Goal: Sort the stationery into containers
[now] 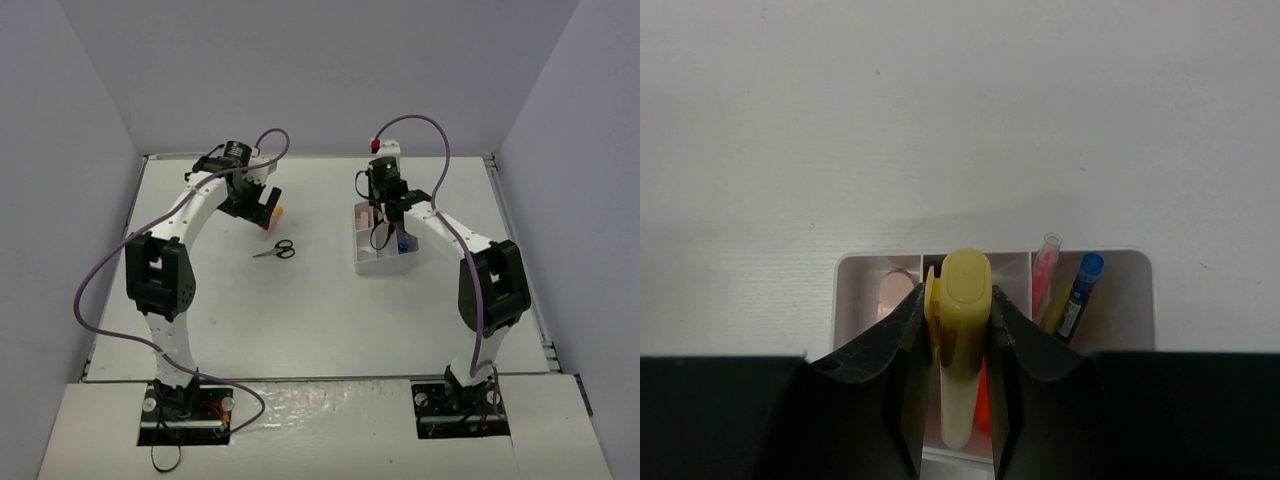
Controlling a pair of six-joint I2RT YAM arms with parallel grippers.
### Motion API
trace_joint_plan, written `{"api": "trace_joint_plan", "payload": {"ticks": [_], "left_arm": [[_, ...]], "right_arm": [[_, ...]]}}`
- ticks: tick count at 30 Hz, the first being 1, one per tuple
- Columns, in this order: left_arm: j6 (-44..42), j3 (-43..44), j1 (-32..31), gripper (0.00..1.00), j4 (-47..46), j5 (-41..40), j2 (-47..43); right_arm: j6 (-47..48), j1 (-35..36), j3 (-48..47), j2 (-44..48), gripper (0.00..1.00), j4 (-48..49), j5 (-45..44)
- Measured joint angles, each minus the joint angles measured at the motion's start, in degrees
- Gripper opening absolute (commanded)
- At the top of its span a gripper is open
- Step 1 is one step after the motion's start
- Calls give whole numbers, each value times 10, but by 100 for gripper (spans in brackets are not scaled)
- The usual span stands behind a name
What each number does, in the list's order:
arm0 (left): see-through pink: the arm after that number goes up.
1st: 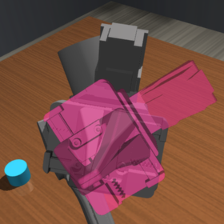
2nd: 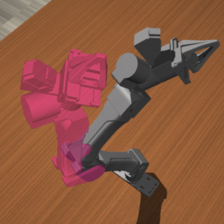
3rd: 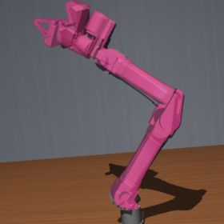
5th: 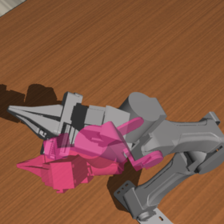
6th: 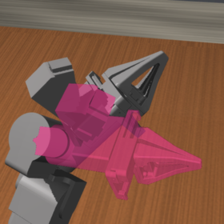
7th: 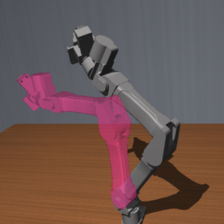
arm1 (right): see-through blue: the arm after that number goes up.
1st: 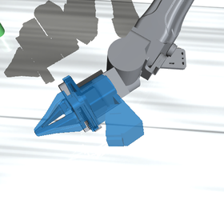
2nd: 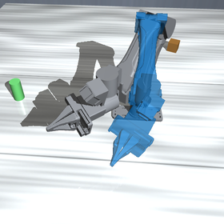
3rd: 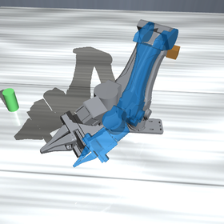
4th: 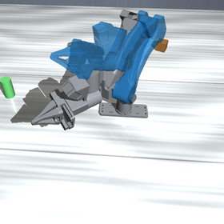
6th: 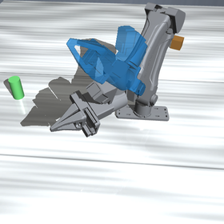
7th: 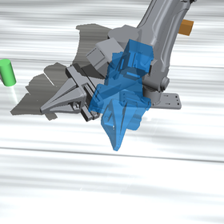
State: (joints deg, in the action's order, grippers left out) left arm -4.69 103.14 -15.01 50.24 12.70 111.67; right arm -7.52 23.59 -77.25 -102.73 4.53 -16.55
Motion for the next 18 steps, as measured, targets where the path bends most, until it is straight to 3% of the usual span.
{"api": "trace_joint_plan", "payload": {"ticks": [2,5,8,12,18], "left_arm": [[-2,0,-1,97,-4,-1,18],[-3,3,-6,97,-12,-6,50],[-4,23,-10,97,-15,-19,88],[-8,54,-14,96,-24,-41,128],[-14,101,-19,76,-37,-84,184]], "right_arm": [[0,0,4,0,37,5,2],[-4,0,9,0,59,13,8],[-10,0,13,0,68,17,12],[-12,0,13,0,69,17,14],[-12,0,12,15,69,12,22]]}}
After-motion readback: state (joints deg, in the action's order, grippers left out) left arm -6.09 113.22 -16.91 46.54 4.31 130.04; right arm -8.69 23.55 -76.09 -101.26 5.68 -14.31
